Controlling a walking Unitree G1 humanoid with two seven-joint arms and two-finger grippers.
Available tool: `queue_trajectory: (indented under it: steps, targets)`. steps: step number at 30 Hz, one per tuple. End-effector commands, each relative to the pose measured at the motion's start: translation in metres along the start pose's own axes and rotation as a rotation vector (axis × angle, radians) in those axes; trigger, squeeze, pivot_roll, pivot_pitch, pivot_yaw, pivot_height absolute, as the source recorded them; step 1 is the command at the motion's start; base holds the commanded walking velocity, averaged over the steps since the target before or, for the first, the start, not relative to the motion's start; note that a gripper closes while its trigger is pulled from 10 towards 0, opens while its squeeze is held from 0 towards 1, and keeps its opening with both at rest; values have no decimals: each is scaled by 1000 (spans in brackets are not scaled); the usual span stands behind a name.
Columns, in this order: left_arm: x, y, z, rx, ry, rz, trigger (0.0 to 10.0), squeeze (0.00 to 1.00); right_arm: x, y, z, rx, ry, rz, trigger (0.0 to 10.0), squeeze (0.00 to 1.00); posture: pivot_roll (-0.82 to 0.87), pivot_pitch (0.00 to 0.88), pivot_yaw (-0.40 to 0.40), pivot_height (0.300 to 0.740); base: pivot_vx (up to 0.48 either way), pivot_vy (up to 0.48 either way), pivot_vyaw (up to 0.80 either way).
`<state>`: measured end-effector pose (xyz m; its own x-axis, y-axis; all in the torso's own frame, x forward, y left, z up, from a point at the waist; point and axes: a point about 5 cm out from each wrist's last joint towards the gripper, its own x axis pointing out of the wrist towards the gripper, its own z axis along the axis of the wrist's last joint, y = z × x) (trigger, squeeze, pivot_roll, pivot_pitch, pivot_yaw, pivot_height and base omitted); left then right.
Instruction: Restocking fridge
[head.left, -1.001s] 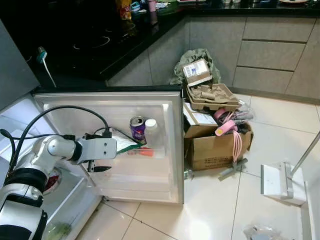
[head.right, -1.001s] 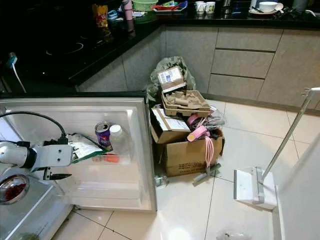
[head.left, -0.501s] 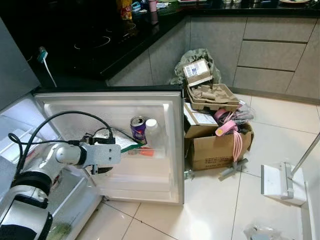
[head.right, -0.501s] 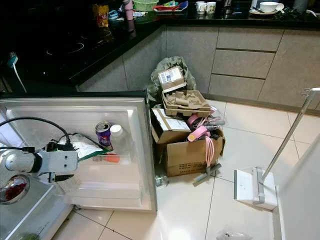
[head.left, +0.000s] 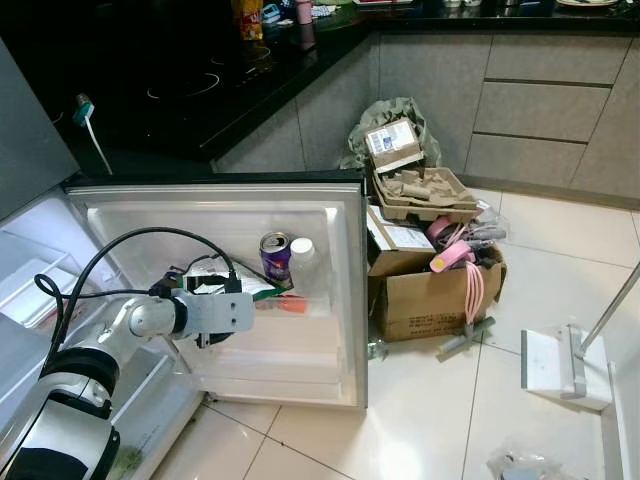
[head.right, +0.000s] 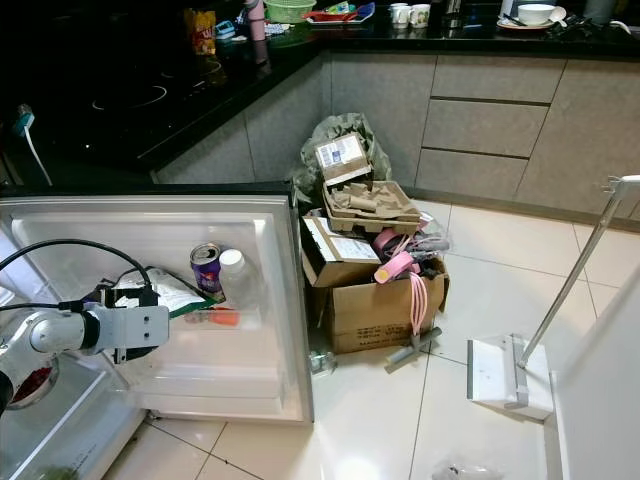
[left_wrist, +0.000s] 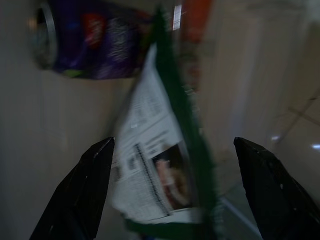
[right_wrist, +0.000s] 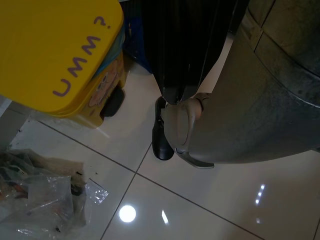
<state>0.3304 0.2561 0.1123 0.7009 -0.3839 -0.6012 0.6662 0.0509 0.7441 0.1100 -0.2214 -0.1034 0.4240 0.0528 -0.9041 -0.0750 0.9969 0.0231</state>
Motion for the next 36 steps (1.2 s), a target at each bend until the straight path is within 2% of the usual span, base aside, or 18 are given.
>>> queue_trajectory:
  steps: [1, 8, 16, 17, 18, 19, 20, 21, 22, 24, 25, 31, 36]
  targets:
    - [4, -4, 1, 16, 14, -4, 10000, 0, 0, 12, -13, -22, 53, 48, 10000, 0, -69, 0, 56, 740, 0, 0, 0]
    - [4, -2, -1, 42, 31, 34, 10000, 0, 0, 12, -13, -23, 53, 50, 10000, 0, -69, 0, 55, 740, 0, 0, 0]
    - [3, 0, -7, 117, 91, 96, 10000, 0, 0, 11, -13, -23, 52, 50, 10000, 0, -70, 0, 55, 740, 0, 0, 0]
    - [3, 0, -9, 136, 102, 106, 8275, 0, 0, 11, -13, -23, 52, 50, 10000, 0, -70, 0, 54, 740, 0, 0, 0]
    - [3, 1, -9, 149, 110, 117, 7529, 0, 0, 11, -13, -23, 52, 50, 10000, 0, -71, 0, 53, 740, 0, 0, 0]
    - [3, 1, -9, 149, 110, 117, 7529, 0, 0, 11, -13, -23, 52, 50, 10000, 0, -71, 0, 53, 740, 0, 0, 0]
    - [3, 0, -10, 160, 119, 123, 4196, 0, 0, 11, -13, -23, 52, 51, 10000, 0, -73, 0, 53, 740, 0, 0, 0]
    - [3, 0, -11, 174, 129, 129, 3059, 0, 0, 11, -13, -23, 52, 51, 10000, 0, -72, 0, 53, 740, 0, 0, 0]
    - [3, -2, -12, 179, 138, 129, 706, 0, 0, 11, -13, -23, 52, 51, 10000, 0, -72, 0, 52, 740, 0, 0, 0]
    - [4, -3, -13, 181, 143, 128, 706, 0, 0, 11, -13, -23, 52, 51, 10000, 0, -72, 0, 52, 740, 0, 0, 0]
    - [4, -5, -14, 178, 151, 120, 0, 0, 0, 11, -13, -24, 52, 51, 10000, 0, -72, 0, 51, 740, 0, 0, 0]
    - [5, -10, -16, 183, 166, 122, 0, 0, 0, 10, -12, -24, 50, 50, 10000, 0, -74, 0, 52, 740, 0, 0, 0]
    - [5, -4, -14, 196, 158, 167, 0, 0, 0, 10, -12, -25, 48, 51, 10000, 0, -73, 0, 53, 740, 0, 0, 0]
